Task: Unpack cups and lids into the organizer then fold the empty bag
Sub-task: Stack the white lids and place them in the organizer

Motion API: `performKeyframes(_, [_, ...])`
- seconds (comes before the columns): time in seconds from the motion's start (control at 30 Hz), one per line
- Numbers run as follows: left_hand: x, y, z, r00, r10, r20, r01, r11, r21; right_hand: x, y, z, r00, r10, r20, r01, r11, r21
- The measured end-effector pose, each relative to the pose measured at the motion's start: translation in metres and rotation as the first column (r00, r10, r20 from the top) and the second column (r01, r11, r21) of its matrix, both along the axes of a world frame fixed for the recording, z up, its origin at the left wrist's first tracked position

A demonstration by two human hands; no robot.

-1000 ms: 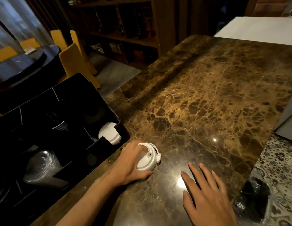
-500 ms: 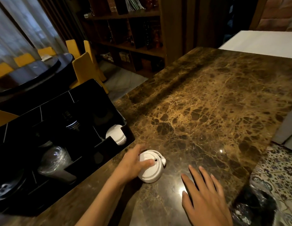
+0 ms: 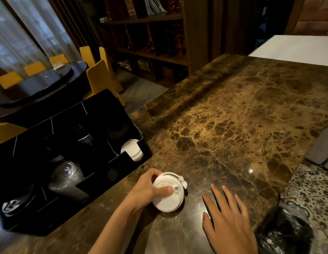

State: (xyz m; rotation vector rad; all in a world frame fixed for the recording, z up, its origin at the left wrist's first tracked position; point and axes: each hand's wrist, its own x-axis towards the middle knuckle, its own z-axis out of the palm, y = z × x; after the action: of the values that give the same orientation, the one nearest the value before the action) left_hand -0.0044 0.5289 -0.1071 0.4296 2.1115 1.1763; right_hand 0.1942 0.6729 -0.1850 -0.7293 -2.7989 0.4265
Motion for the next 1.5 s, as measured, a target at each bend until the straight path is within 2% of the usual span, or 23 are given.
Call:
performKeyframes(0.13, [0.027,-0.013,-0.003,0.979,0.158,0.129,-0.188,0.945,0.267,-0.002,-0.001,0.012,0.996,0.028,0.083,-0.015,0.989,-0.149])
performKeyframes(0.17, [0.032,-0.015,-0.002,0.972,0.180,0.151,-0.221,0.920,0.323,-0.007,0.001,0.016,0.996,0.043,0.074,-0.017,0.948,-0.318])
performKeyframes(0.2, [0.034,-0.016,0.000,0.966,0.198,0.164,-0.246,0.895,0.372,-0.012,0.000,0.024,0.998,0.058,0.034,-0.029,0.832,-0.554])
performKeyframes(0.23, [0.036,-0.016,0.003,0.961,0.210,0.177,-0.267,0.867,0.421,-0.020,0.000,0.033,0.998,0.049,-0.043,-0.064,0.612,-0.788])
performKeyframes(0.27, [0.037,-0.016,0.007,0.955,0.220,0.197,-0.289,0.835,0.469,-0.028,-0.003,0.042,0.992,0.013,-0.129,-0.125,0.367,-0.922])
performKeyframes(0.3, [0.038,-0.016,0.012,0.947,0.233,0.220,-0.315,0.803,0.506,-0.038,-0.006,0.049,0.976,-0.010,-0.216,-0.210,0.195,-0.958])
performKeyframes(0.43, [0.032,-0.015,0.033,0.890,0.397,0.225,-0.453,0.708,0.541,-0.080,-0.031,0.074,0.905,-0.143,-0.401,-0.426,-0.255,-0.868])
performKeyframes(0.5, [0.021,-0.018,0.046,0.865,0.487,0.117,-0.467,0.701,0.539,-0.099,-0.044,0.087,0.883,-0.241,-0.402,-0.468,-0.402,-0.787])
performKeyframes(0.53, [0.015,-0.019,0.052,0.845,0.535,-0.013,-0.453,0.728,0.515,-0.109,-0.050,0.094,0.876,-0.273,-0.397,-0.481,-0.437,-0.760])
performKeyframes(0.6, [0.000,-0.023,0.062,0.749,0.564,-0.349,-0.412,0.808,0.422,-0.129,-0.061,0.109,0.862,-0.304,-0.405,-0.505,-0.460,-0.730])
performKeyframes(0.63, [-0.007,-0.025,0.066,0.666,0.560,-0.494,-0.407,0.827,0.388,-0.139,-0.067,0.115,0.858,-0.311,-0.408,-0.512,-0.462,-0.725])
performKeyframes(0.73, [-0.030,-0.033,0.080,0.380,0.489,-0.785,-0.331,0.865,0.378,-0.170,-0.083,0.129,0.864,-0.324,-0.386,-0.503,-0.515,-0.694])
performKeyframes(0.77, [-0.038,-0.036,0.081,0.308,0.416,-0.856,-0.293,0.897,0.331,-0.179,-0.088,0.133,0.863,-0.338,-0.375,-0.504,-0.539,-0.675])
performKeyframes(0.8, [-0.046,-0.038,0.082,0.289,0.353,-0.890,-0.254,0.924,0.284,-0.189,-0.091,0.135,0.862,-0.361,-0.357,-0.506,-0.555,-0.660])
performKeyframes(0.83, [-0.054,-0.041,0.082,0.338,0.304,-0.891,-0.222,0.945,0.238,-0.199,-0.094,0.136,0.858,-0.388,-0.338,-0.510,-0.557,-0.655])
performKeyframes(0.9, [-0.068,-0.046,0.083,0.501,0.220,-0.837,-0.159,0.974,0.162,-0.217,-0.095,0.135,0.847,-0.419,-0.327,-0.519,-0.522,-0.677])
performKeyframes(0.97, [-0.083,-0.049,0.082,0.577,0.156,-0.802,-0.107,0.988,0.116,-0.230,-0.092,0.133,0.855,-0.405,-0.322,-0.502,-0.493,-0.711])
performKeyframes(1.1, [-0.105,-0.049,0.074,0.559,0.143,-0.817,-0.100,0.989,0.105,-0.241,-0.082,0.124,0.858,-0.306,-0.412,-0.513,-0.500,-0.698])
performKeyframes(1.23, [-0.110,-0.042,0.064,0.610,0.152,-0.778,-0.121,0.988,0.098,-0.242,-0.072,0.112,0.876,-0.165,-0.453,-0.482,-0.337,-0.809])
performKeyframes(1.3, [-0.111,-0.038,0.060,0.595,0.103,-0.797,-0.135,0.990,0.027,-0.240,-0.071,0.106,0.895,-0.123,-0.428,-0.444,-0.312,-0.840])
performKeyframes(1.33, [-0.111,-0.036,0.058,0.571,0.064,-0.818,-0.155,0.987,-0.031,-0.239,-0.070,0.103,0.902,-0.114,-0.418,-0.431,-0.331,-0.840])
performKeyframes(1.43, [-0.111,-0.032,0.050,0.514,-0.039,-0.857,-0.211,0.962,-0.171,-0.235,-0.070,0.094,0.914,-0.133,-0.384,-0.397,-0.493,-0.774])
performKeyframes(1.5, [-0.110,-0.032,0.044,0.500,-0.077,-0.863,-0.216,0.953,-0.211,-0.235,-0.071,0.090,0.925,-0.124,-0.359,-0.367,-0.533,-0.762])
